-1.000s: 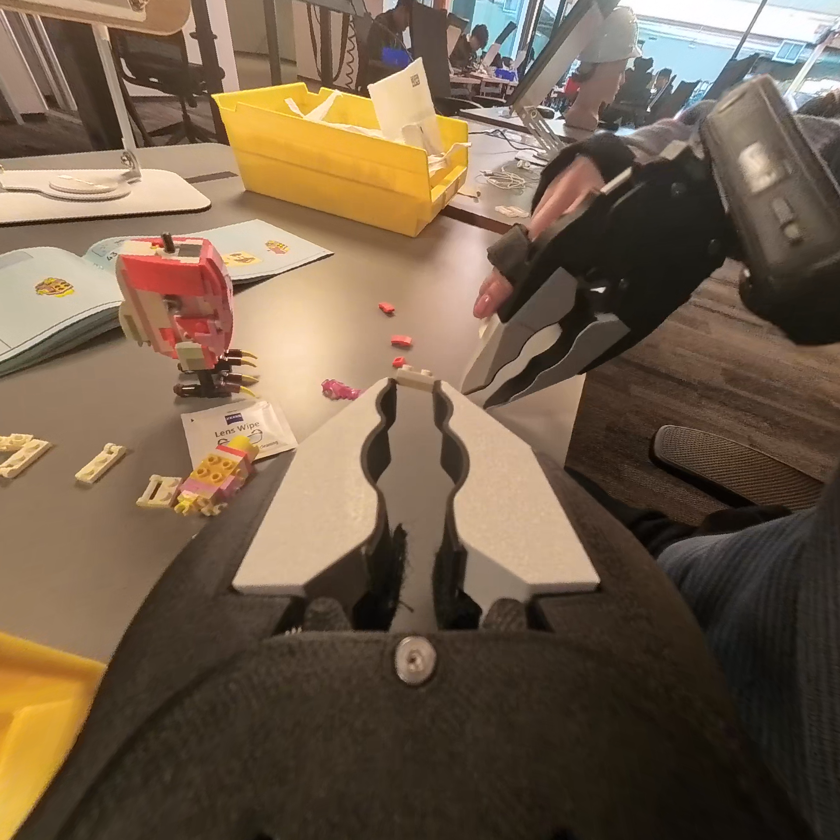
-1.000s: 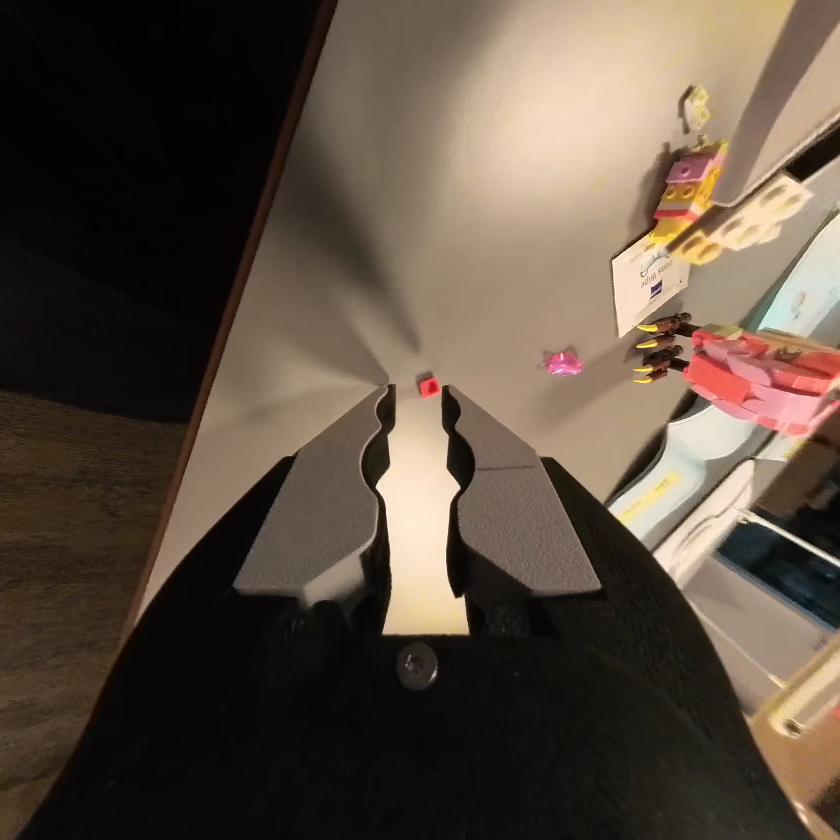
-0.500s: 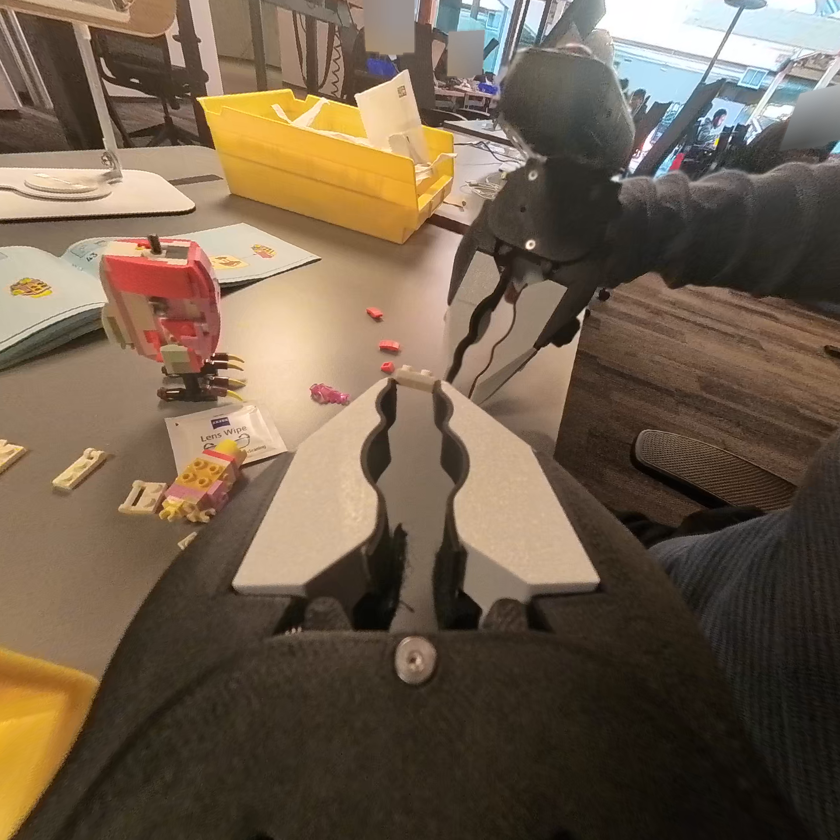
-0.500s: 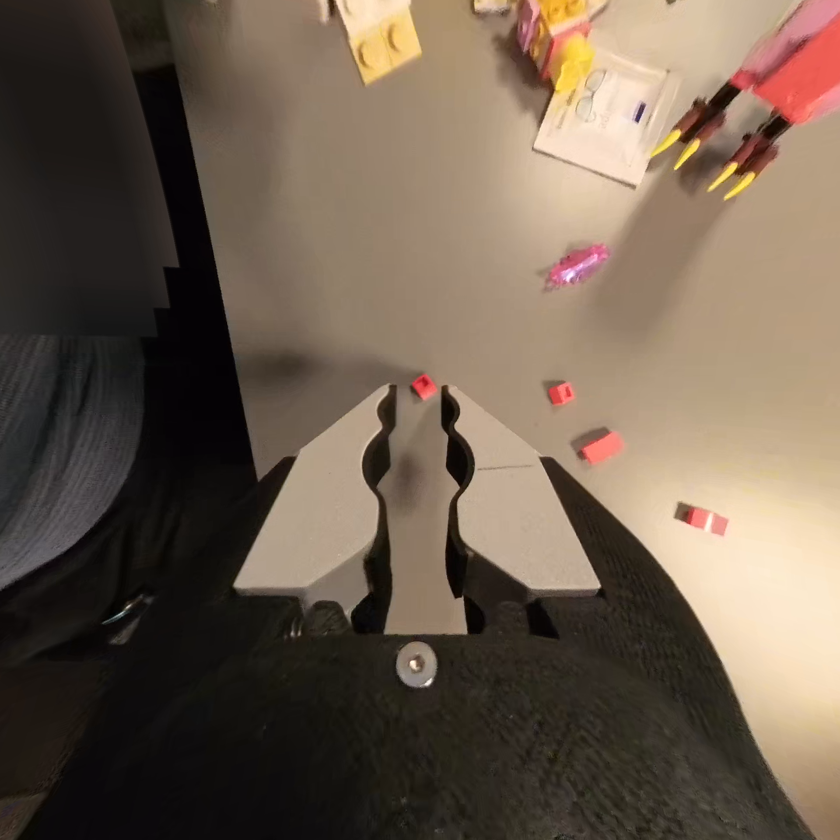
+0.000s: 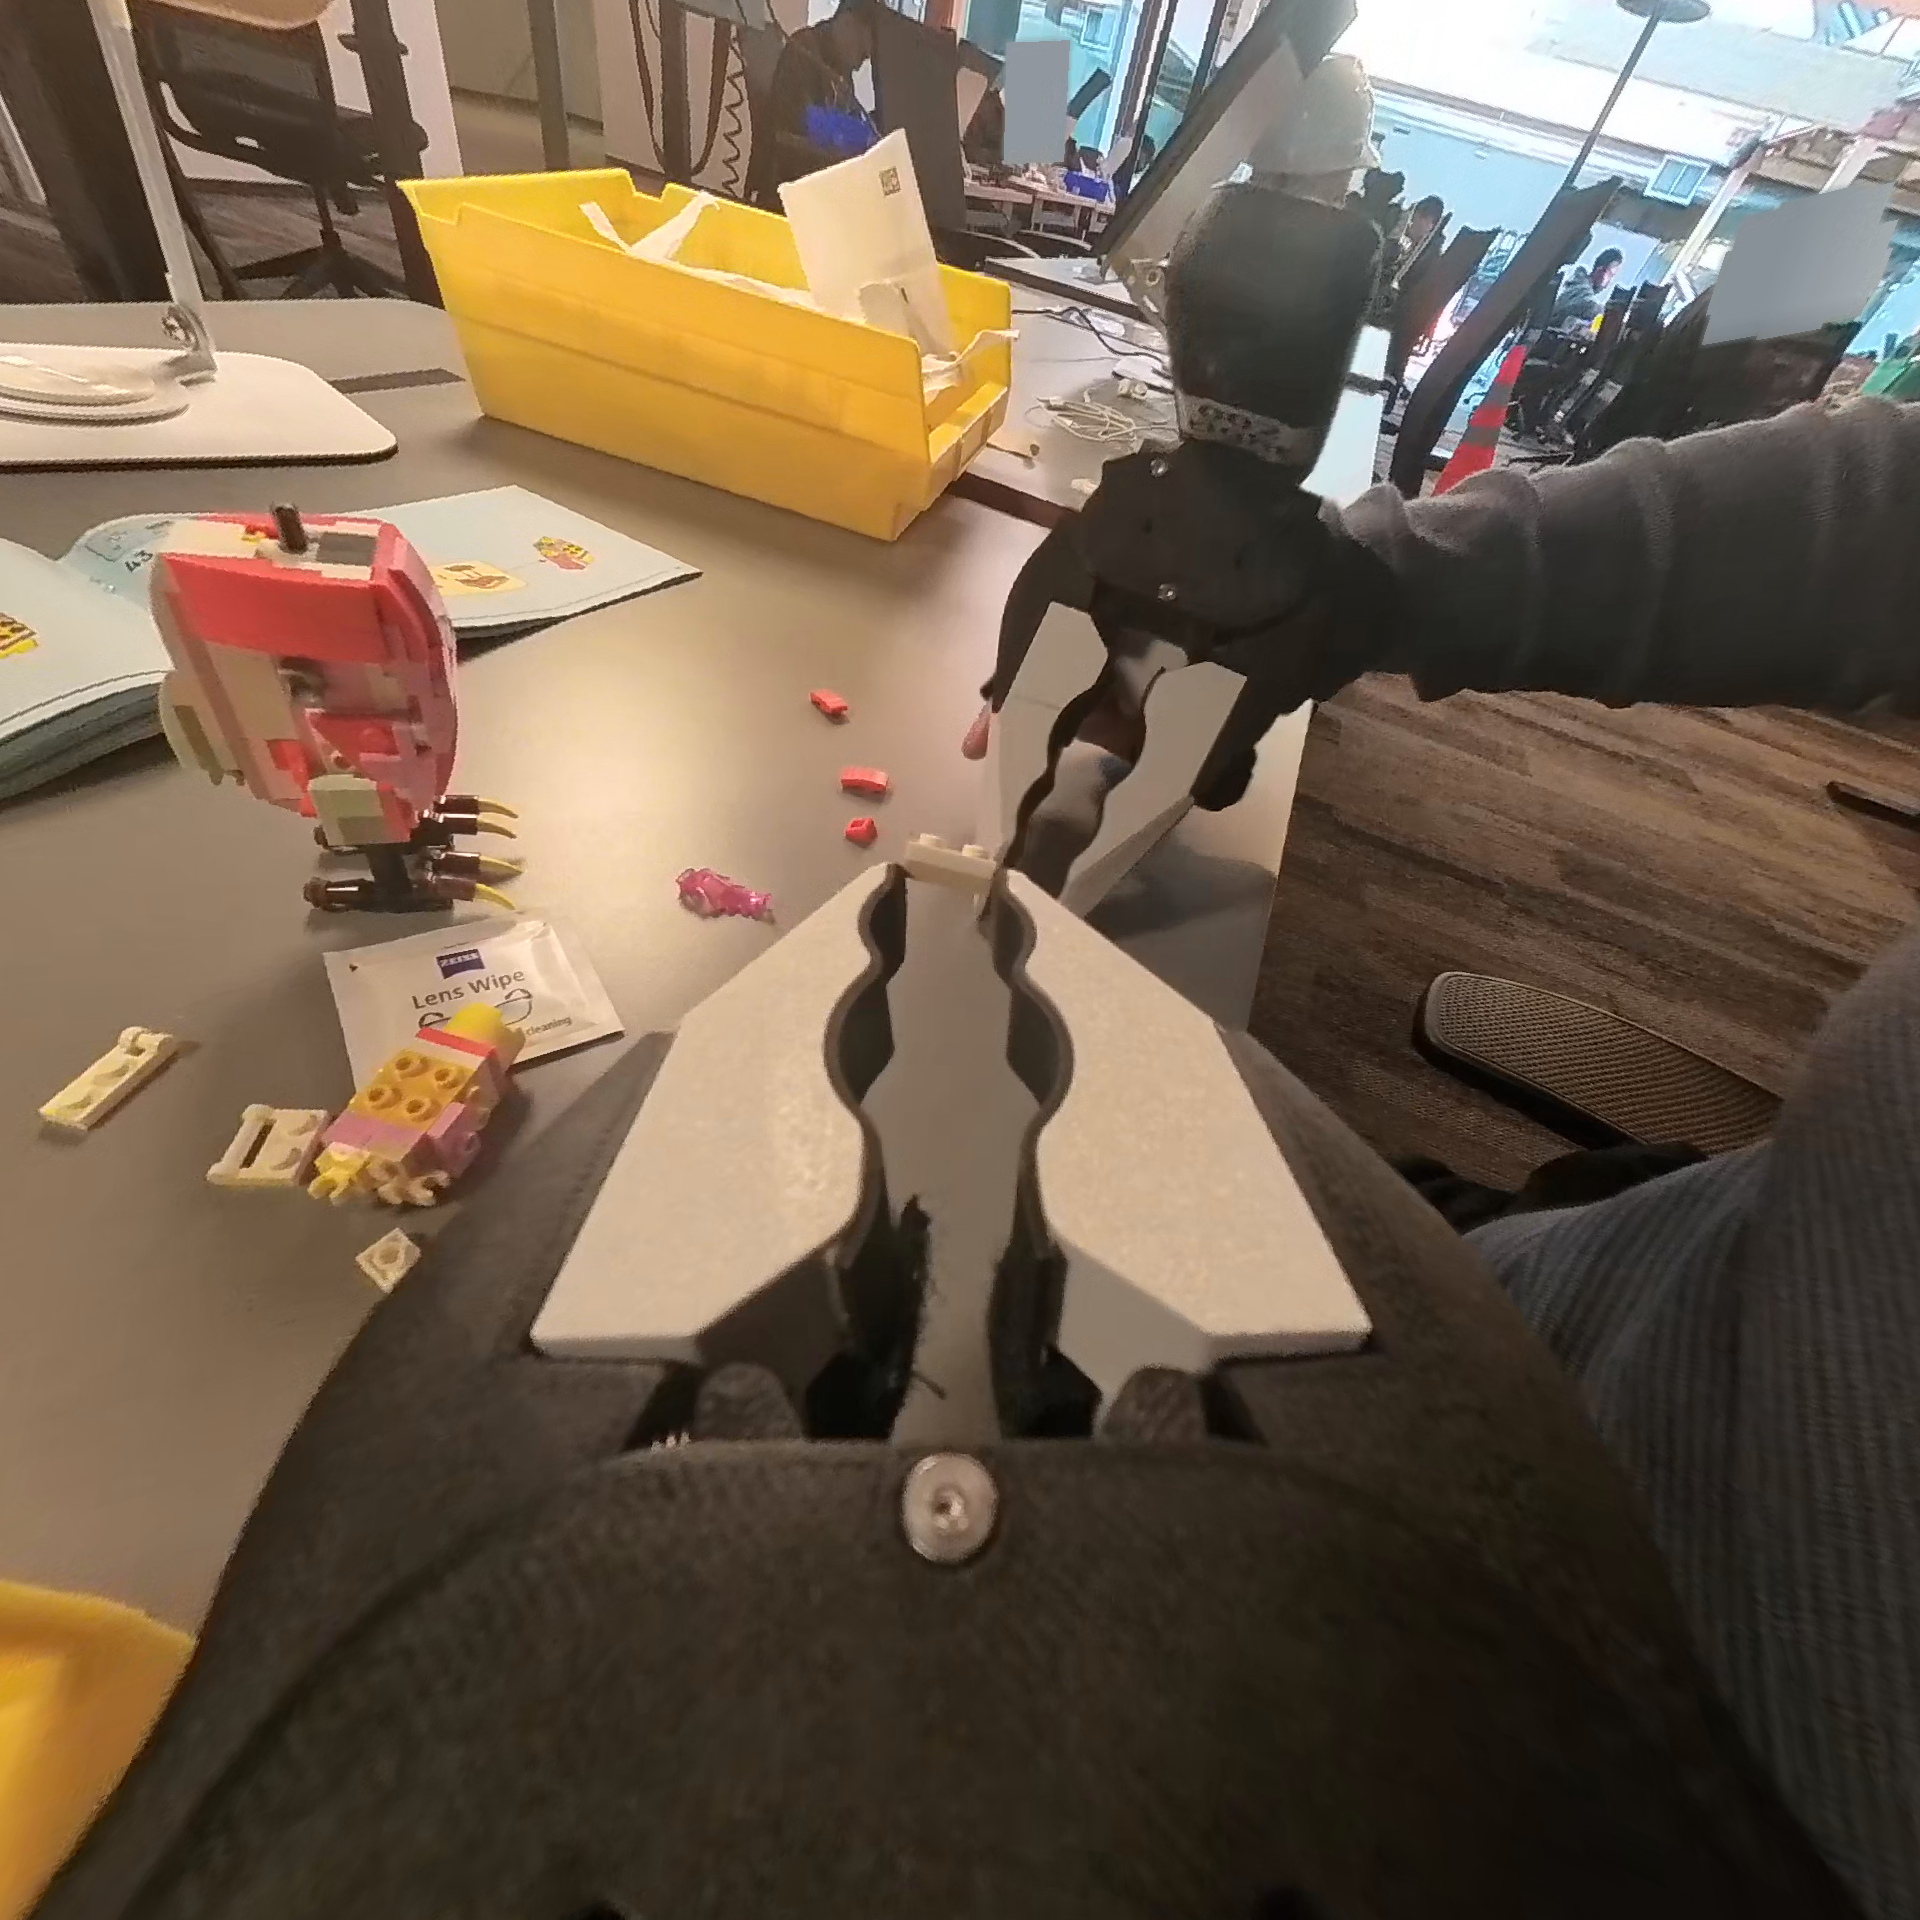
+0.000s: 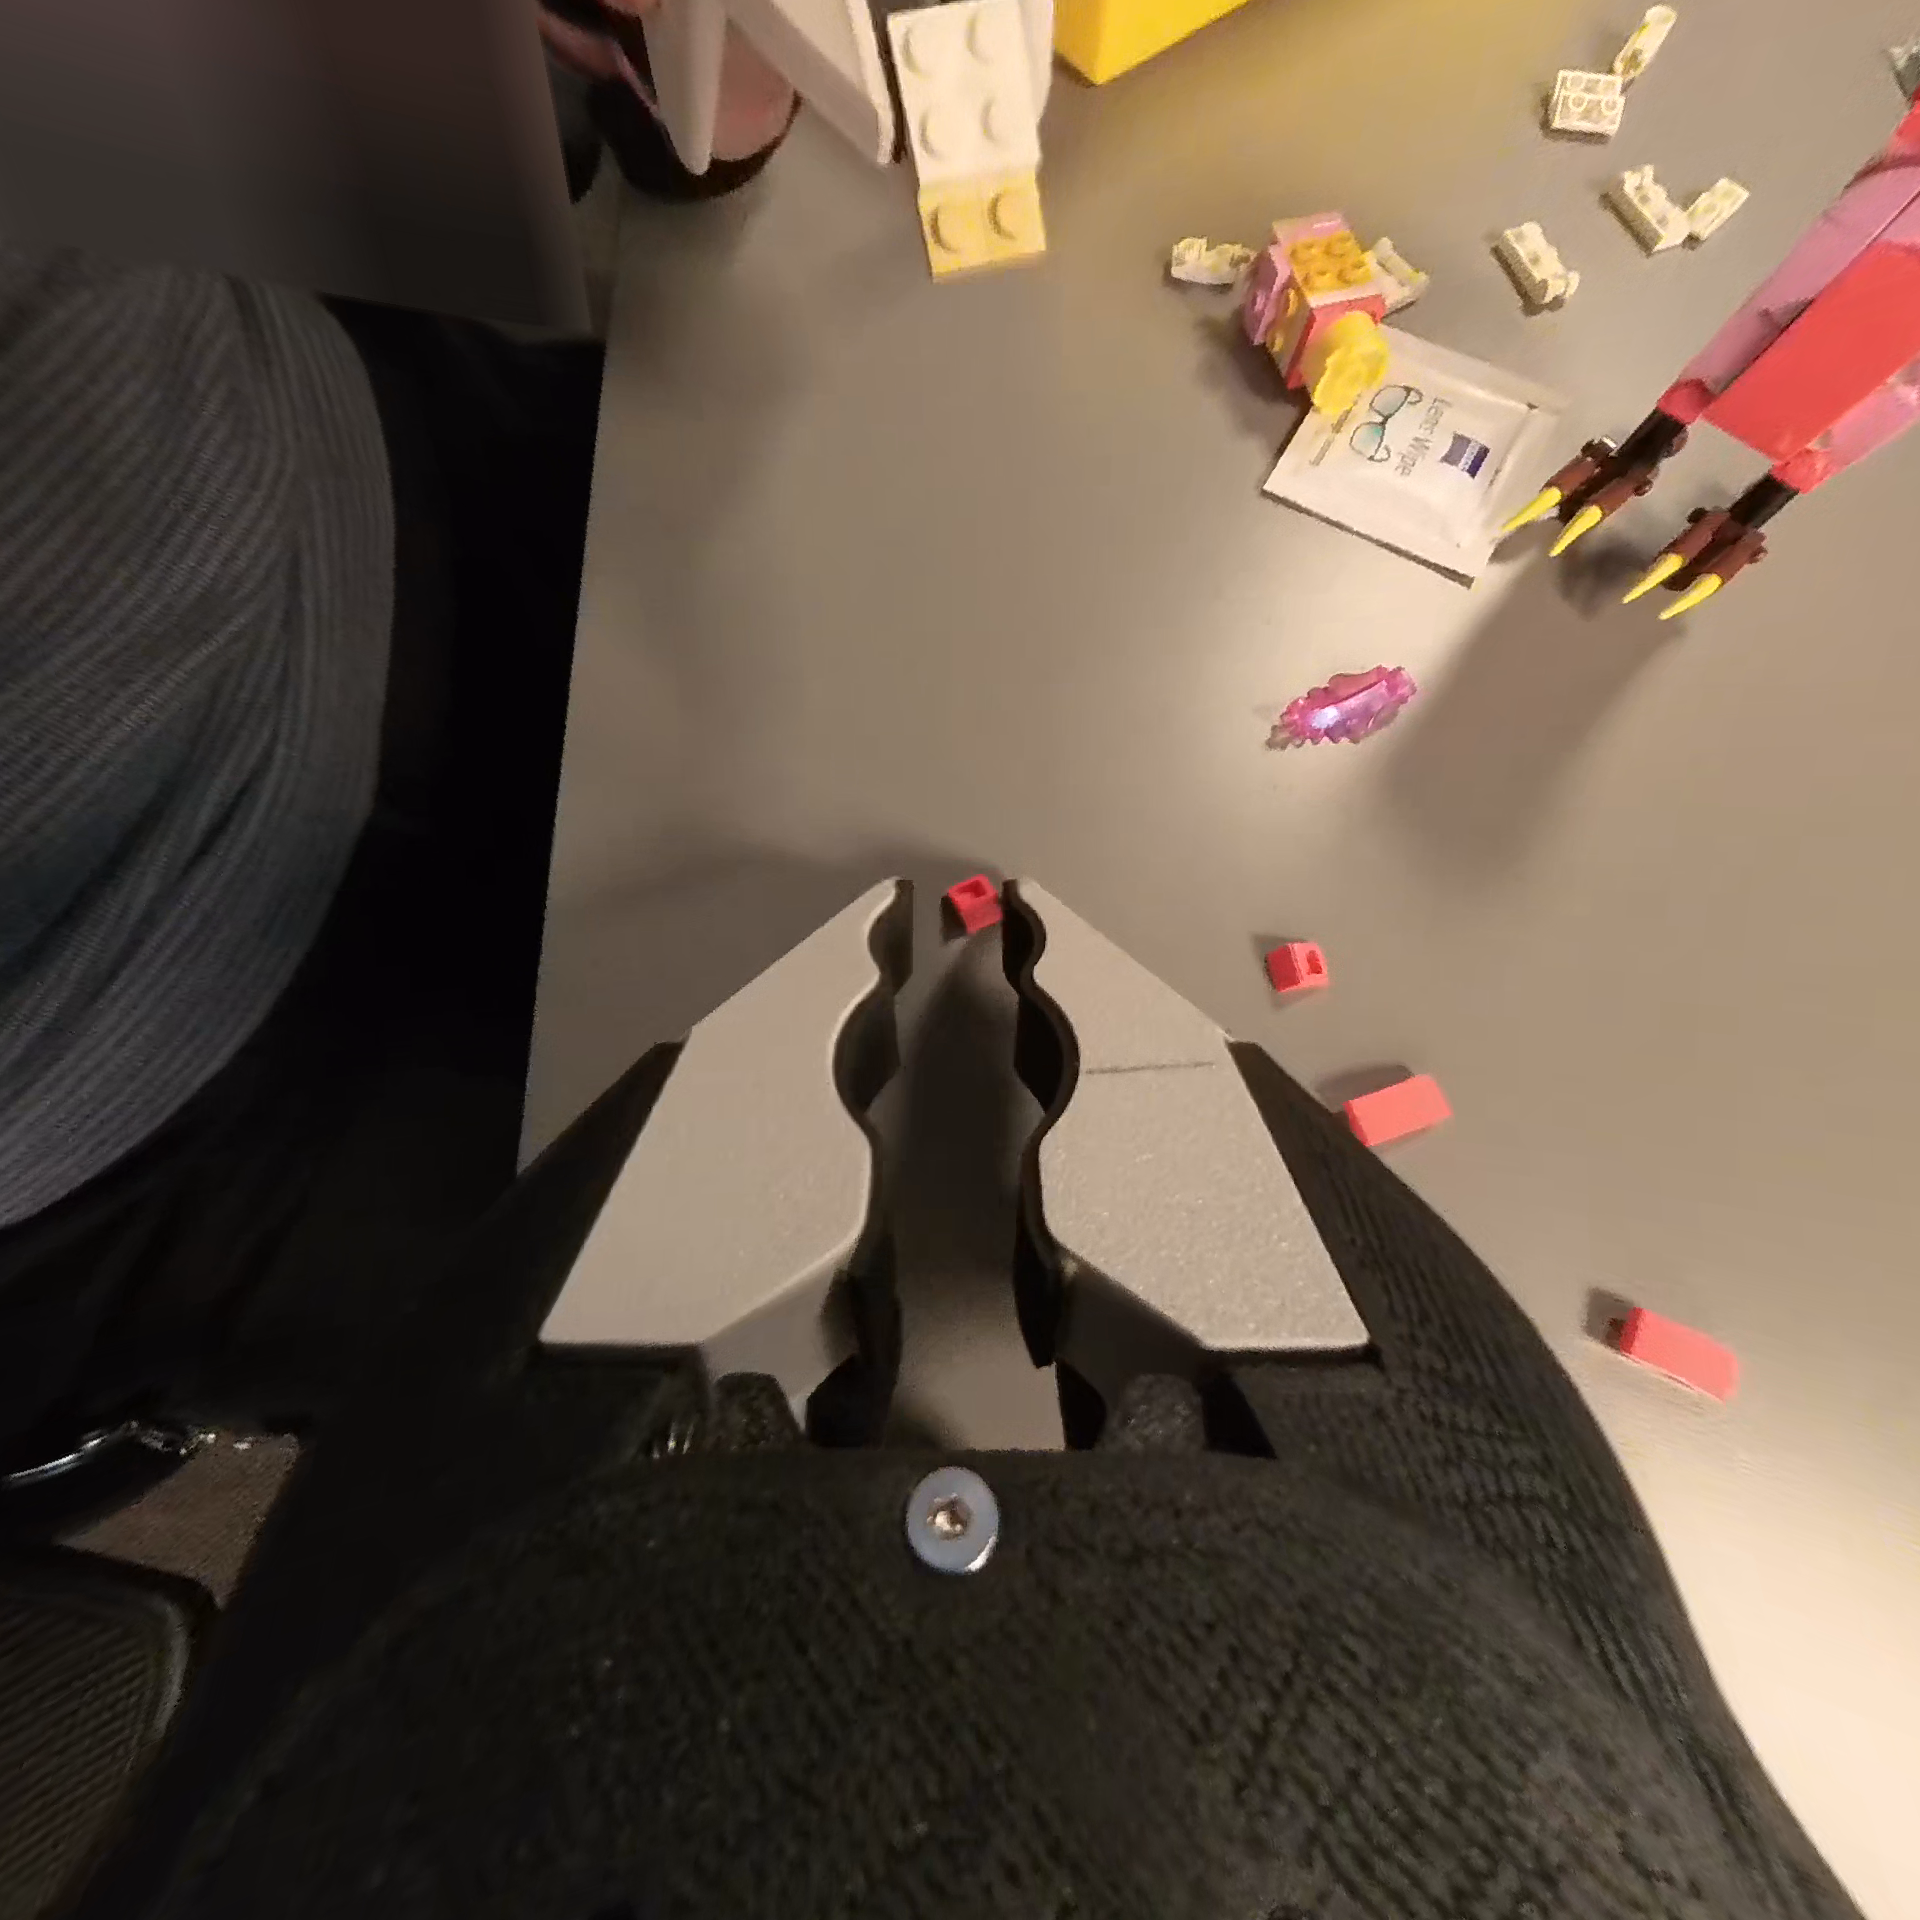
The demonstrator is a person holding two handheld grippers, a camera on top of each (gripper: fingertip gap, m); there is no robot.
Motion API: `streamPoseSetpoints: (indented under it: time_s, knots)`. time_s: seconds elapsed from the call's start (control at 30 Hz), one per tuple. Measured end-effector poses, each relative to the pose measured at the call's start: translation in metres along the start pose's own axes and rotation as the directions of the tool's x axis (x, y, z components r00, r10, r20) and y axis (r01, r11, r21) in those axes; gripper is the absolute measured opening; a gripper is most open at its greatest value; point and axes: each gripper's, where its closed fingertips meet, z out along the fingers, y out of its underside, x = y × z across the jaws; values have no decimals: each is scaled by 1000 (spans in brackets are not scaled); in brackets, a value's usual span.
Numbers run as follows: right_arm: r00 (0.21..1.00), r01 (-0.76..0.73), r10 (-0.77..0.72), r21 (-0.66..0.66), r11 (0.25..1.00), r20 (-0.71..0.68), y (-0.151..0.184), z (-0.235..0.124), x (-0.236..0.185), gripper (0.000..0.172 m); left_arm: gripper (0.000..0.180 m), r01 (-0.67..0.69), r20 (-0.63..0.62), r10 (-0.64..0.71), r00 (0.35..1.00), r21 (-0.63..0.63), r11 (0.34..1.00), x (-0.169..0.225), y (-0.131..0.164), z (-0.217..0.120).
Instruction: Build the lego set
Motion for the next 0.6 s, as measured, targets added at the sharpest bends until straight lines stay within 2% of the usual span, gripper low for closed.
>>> streamPoseSetpoints:
  time_s: [0.1, 0.23, 0.3, 0.33, 0.4, 0.43, 0.47, 0.53, 0.6]
  knots:
    - [1000, 6, -6, 3, 1000, 3, 0, 0, 0, 7, 14, 3, -3, -3, 1000, -2, 1000, 0, 1, 0]
    - [1000, -4, 4, -14, 1000, 0, 1, -1, 2, 6, 14, 10, -1, -10, 1000, 2, 1000, -1, 0, 1]
    - [1000, 9, -10, -63, 998, -26, 3, -3, 7, 6, 14, 14, -1, -14, 1000, 9, 1000, -1, 0, 0]
    - [997, 48, -55, -111, 993, -59, 4, -5, 12, 6, 14, 15, -1, -15, 1000, 10, 1000, -1, -1, 0]
    - [956, 222, -262, -257, 941, -135, 4, -14, 23, 5, 14, 13, 1, -13, 1000, 11, 1000, -2, -1, -1]
    - [899, 335, -412, -371, 866, -149, 6, -20, 29, 5, 14, 14, 0, -13, 1000, 10, 1000, -1, -1, -1]
    - [814, 444, -569, -501, 743, -122, 10, -26, 34, 5, 14, 14, -2, -14, 1000, 10, 1000, -1, -1, 0]
    - [588, 597, -807, -706, 383, 60, 18, -36, 40, 6, 14, 13, -5, -13, 1000, 10, 1000, 0, -1, 0]
    - [375, 644, -870, -765, -5, 321, 28, -43, 42, 6, 14, 13, -9, -13, 1000, 8, 1000, 1, 0, 2]
